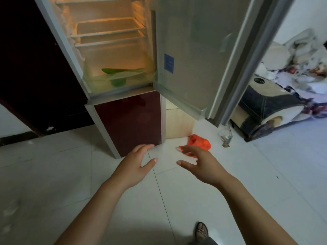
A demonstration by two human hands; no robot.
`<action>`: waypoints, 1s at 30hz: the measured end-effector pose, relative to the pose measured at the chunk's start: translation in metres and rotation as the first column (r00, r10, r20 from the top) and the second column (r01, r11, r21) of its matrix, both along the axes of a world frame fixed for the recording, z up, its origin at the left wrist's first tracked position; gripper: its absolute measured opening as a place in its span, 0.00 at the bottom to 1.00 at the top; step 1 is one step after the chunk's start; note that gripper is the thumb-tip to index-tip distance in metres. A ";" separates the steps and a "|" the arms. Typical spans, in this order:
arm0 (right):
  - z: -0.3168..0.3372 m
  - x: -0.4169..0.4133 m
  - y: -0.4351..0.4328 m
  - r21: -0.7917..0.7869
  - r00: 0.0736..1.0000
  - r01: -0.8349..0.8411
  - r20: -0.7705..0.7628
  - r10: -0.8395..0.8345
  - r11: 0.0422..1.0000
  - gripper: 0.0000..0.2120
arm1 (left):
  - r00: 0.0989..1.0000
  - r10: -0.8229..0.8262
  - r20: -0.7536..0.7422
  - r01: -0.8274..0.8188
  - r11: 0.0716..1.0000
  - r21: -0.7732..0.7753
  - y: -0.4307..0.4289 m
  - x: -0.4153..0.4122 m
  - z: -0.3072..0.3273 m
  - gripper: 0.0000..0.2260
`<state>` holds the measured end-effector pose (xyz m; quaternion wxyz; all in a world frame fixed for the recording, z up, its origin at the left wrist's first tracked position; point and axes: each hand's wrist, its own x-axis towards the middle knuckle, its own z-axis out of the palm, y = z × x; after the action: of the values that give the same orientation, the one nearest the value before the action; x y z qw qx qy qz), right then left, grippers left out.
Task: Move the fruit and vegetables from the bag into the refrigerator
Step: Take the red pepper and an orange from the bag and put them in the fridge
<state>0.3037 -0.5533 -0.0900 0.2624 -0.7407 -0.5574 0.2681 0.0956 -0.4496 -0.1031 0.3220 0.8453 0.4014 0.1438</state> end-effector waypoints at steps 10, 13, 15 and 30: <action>-0.035 0.104 -0.123 -0.090 0.971 0.227 -0.059 -0.233 0.970 0.23 | 0.966 -0.245 -0.081 0.246 0.969 0.010 -0.071 0.133 -0.021 0.19; -0.041 0.159 -0.157 -0.116 0.960 0.271 -0.045 -0.278 0.956 0.23 | 0.944 -0.313 -0.105 0.314 0.949 -0.004 -0.096 0.198 -0.029 0.19; -0.044 0.199 -0.178 -0.130 0.955 0.293 -0.014 -0.297 0.947 0.23 | 0.929 -0.352 -0.112 0.353 0.936 -0.019 -0.113 0.247 -0.035 0.19; -0.053 0.426 -0.206 -0.166 0.917 0.386 -0.040 -0.398 0.907 0.23 | 0.912 -0.395 -0.112 0.385 0.918 -0.099 -0.116 0.476 -0.058 0.18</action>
<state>0.7298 -0.7596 -0.1431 0.2731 -0.8453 -0.3648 0.2791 0.5721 -0.5661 -0.1610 0.3491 0.9032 0.2499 0.0063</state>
